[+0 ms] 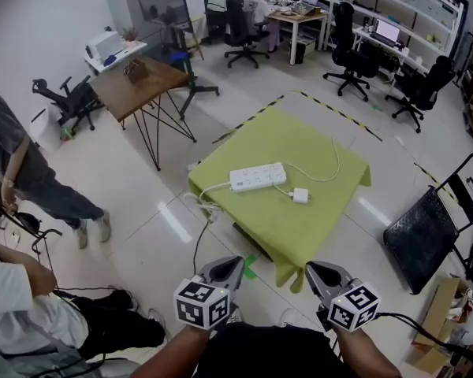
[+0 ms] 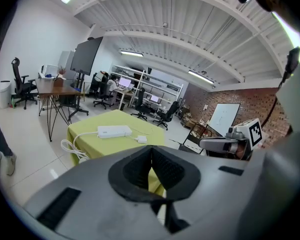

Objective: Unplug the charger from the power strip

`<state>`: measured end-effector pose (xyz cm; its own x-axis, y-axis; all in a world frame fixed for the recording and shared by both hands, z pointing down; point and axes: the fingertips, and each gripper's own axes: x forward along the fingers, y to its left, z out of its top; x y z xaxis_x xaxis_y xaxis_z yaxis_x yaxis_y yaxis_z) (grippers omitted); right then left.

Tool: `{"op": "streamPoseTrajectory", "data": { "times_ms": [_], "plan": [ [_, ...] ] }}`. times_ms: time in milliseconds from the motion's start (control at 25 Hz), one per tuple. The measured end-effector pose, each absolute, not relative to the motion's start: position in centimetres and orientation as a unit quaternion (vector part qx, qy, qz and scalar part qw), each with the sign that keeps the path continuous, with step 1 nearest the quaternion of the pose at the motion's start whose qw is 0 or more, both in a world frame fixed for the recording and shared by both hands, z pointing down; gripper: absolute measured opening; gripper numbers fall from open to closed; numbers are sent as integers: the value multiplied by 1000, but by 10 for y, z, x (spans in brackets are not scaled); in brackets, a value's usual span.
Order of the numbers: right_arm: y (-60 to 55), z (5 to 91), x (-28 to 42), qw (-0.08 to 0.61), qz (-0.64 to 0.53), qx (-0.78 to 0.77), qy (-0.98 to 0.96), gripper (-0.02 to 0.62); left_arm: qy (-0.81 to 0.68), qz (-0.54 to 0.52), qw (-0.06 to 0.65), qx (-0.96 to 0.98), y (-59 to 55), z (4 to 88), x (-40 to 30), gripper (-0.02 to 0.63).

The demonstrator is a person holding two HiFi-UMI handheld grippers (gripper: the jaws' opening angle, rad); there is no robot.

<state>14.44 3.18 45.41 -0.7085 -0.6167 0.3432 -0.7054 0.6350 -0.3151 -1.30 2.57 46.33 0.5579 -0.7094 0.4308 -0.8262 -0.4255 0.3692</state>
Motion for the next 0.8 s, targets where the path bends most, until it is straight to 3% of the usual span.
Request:
{"op": "streamPoseTrajectory", "data": {
  "times_ms": [800],
  "plan": [
    [33,452,158,116,212,368,-898,0,-451,127,257,845,30,462,2,7]
  ]
}}
